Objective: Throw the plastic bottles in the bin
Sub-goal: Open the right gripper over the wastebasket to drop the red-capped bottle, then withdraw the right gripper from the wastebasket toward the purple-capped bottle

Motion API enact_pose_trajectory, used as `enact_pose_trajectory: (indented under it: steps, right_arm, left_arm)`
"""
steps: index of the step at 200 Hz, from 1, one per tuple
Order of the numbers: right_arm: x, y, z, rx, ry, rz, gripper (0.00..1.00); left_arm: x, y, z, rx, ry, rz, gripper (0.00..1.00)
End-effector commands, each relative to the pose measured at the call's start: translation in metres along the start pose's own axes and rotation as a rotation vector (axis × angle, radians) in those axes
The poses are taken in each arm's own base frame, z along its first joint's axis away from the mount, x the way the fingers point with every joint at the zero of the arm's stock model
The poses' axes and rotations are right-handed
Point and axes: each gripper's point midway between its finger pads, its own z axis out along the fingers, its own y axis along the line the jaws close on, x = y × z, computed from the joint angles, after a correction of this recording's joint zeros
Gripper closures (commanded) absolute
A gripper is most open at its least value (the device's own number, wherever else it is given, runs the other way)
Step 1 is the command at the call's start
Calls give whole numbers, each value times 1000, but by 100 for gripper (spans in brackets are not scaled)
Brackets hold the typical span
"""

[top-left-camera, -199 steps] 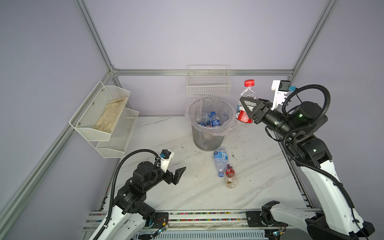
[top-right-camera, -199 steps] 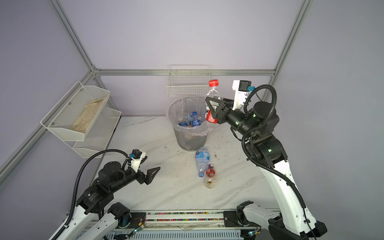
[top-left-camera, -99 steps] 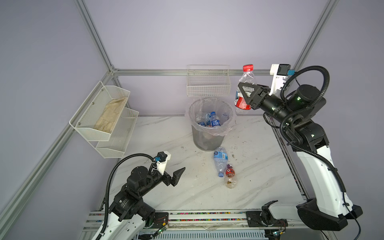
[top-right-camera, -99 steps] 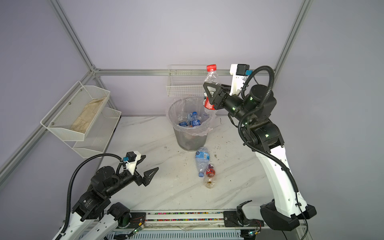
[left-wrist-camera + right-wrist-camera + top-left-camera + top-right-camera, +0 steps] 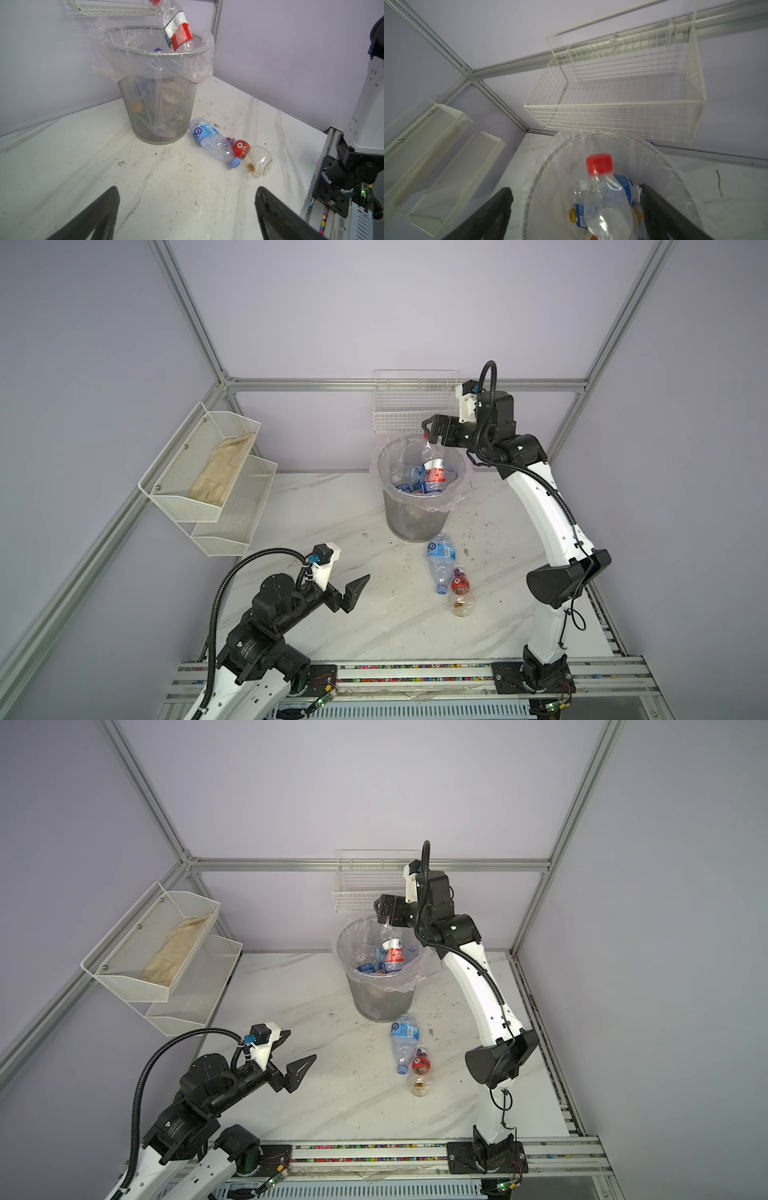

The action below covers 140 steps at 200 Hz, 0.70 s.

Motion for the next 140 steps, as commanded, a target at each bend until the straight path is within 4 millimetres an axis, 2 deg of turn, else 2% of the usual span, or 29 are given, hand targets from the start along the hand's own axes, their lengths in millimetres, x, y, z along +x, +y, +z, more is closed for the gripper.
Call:
enact_pose_trajectory:
  steps: [1, 15, 35, 97, 140]
  right_arm:
    - [-39, 28, -83, -16, -160, -41, 2]
    - [-45, 31, -107, -30, -213, -31, 2]
    - [-40, 28, -119, -24, -211, -27, 2]
    - [-21, 25, -138, -27, -182, -21, 2]
    - [1, 11, -139, 18, -136, 3, 2]
  left_arm:
    - [8, 2, 5, -4, 4, -20, 0]
    - [9, 2, 6, -4, 7, -19, 0]
    - [10, 2, 6, -6, 10, -21, 0]
    - [11, 5, 7, -22, 19, -24, 0]
    - [14, 6, 8, -25, 31, -25, 0]
